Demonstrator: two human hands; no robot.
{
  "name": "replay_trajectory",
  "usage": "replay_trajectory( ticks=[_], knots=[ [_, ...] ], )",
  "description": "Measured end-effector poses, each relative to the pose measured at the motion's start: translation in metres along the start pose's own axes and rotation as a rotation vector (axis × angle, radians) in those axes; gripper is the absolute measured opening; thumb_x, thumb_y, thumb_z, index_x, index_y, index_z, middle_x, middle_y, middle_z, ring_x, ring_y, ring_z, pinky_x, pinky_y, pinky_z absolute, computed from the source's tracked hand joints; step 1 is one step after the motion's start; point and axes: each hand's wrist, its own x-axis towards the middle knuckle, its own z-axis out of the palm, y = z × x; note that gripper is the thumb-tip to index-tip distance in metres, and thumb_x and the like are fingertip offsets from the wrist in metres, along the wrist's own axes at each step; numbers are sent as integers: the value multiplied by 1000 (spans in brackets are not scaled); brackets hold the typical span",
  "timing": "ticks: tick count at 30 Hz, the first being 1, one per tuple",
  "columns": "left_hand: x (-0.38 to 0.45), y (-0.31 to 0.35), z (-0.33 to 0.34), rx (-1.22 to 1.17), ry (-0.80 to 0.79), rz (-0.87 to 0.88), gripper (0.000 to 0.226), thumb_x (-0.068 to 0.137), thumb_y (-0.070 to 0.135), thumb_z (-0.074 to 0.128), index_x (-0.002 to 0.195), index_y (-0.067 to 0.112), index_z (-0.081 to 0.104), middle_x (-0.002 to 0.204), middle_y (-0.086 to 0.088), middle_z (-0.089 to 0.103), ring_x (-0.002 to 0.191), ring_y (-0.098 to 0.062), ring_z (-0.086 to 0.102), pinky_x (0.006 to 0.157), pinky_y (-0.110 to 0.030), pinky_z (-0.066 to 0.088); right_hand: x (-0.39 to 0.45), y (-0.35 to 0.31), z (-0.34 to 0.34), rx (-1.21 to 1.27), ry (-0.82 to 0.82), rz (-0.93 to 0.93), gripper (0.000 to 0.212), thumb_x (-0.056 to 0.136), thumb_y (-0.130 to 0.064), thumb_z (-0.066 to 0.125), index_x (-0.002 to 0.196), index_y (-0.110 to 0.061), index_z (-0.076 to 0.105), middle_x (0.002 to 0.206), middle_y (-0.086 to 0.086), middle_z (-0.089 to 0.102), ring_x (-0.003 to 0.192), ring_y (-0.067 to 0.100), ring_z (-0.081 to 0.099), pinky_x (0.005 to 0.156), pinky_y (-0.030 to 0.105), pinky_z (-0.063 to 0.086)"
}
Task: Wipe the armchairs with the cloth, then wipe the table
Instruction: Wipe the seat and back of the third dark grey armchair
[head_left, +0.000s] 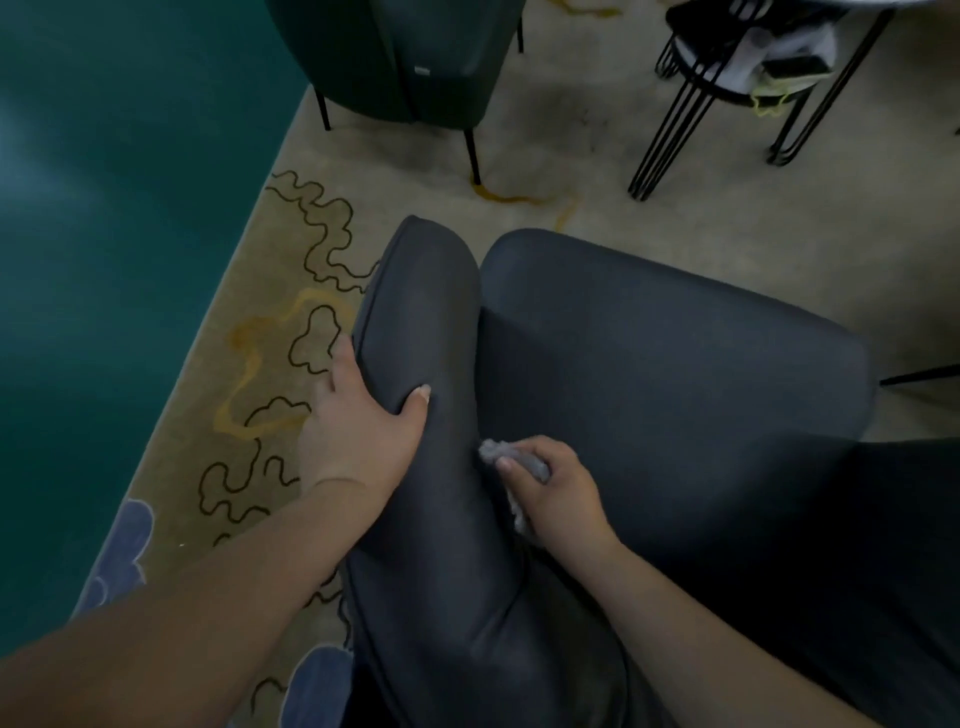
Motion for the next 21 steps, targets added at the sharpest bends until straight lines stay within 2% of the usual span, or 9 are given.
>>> replay_trajectory(
  ticks=[2, 6, 9, 11, 13, 17, 21],
  knots=[
    [-1, 1, -1, -13, -17, 2, 91, 76, 64, 57, 149, 33, 11, 144, -11, 39, 120, -36, 49, 93, -46, 43, -8, 0, -10, -9, 116, 56, 6, 85, -32, 67, 89, -27, 66, 98, 13, 64, 82, 20, 65, 76, 35, 55],
    [-3, -1, -9, -63, -103, 39, 93, 79, 63, 57, 150, 30, 6, 147, -14, 33, 122, -38, 46, 96, -47, 41, -26, -17, -24, -70, 202, 66, 16, 85, -36, 64, 100, -29, 64, 103, 15, 63, 83, 22, 65, 81, 39, 55],
    [3, -12, -23, -131, -302, 82, 95, 83, 59, 57, 151, 30, -2, 153, -11, 25, 131, -34, 39, 103, -46, 40, -37, -39, -24, -102, 267, 47, 24, 87, -35, 62, 111, -32, 63, 112, 9, 60, 87, 14, 63, 79, 29, 52],
    [10, -19, -40, -116, -357, 117, 91, 86, 56, 55, 152, 29, -2, 156, -8, 21, 134, -32, 38, 102, -44, 39, -43, -57, -21, -113, 332, 38, 30, 88, -35, 62, 118, -33, 60, 118, 1, 57, 92, 7, 58, 77, 18, 44],
    [16, -25, -63, -25, -333, 218, 86, 88, 57, 50, 152, 29, -2, 158, -7, 18, 134, -31, 37, 100, -43, 40, -47, -78, -14, -131, 365, 30, 33, 89, -36, 62, 122, -31, 59, 121, 0, 55, 95, 8, 57, 82, 19, 42],
    [33, -44, -114, 213, -304, 517, 79, 89, 60, 43, 151, 31, 4, 159, 2, 14, 138, -26, 31, 102, -42, 38, -48, -118, 7, -146, 427, 12, 35, 87, -38, 62, 120, -27, 60, 117, 5, 57, 95, 15, 61, 92, 35, 50],
    [57, -64, -156, 421, -237, 753, 78, 90, 61, 39, 152, 26, 7, 159, 6, 13, 142, -19, 21, 108, -42, 30, -41, -145, 32, -150, 488, -23, 34, 87, -40, 61, 117, -25, 61, 115, 4, 58, 95, 13, 60, 92, 34, 48]
  ],
)
